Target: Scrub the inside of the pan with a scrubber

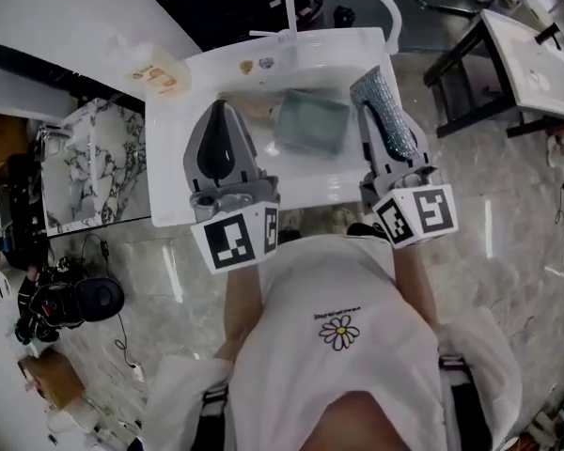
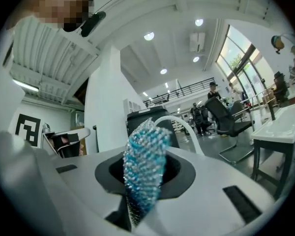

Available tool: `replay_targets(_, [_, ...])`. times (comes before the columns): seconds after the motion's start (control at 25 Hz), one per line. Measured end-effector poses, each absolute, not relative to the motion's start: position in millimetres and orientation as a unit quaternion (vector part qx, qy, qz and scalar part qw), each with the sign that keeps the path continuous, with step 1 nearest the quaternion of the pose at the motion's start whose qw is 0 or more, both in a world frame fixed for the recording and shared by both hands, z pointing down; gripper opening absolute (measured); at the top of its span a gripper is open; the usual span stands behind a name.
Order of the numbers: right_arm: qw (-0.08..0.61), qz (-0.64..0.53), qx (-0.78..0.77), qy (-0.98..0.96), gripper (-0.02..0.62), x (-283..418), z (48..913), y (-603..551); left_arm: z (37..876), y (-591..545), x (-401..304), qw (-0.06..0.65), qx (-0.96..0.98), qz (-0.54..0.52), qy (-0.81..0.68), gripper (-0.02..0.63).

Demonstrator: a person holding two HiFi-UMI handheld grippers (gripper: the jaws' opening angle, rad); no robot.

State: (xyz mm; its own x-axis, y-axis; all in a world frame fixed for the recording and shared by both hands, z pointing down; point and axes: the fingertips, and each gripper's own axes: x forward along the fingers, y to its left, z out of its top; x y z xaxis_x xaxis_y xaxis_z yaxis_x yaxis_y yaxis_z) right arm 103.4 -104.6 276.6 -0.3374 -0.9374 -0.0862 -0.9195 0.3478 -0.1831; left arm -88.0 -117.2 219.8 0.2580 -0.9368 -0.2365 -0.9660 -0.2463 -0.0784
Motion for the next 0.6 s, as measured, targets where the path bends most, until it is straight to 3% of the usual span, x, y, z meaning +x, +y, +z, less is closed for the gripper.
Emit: replay_targets(0.6, [0.077, -0.064, -0.647, 0.756, 0.061, 97, 291, -103, 245, -157, -93, 0.086, -0.838, 0.051, 0.536, 0.020])
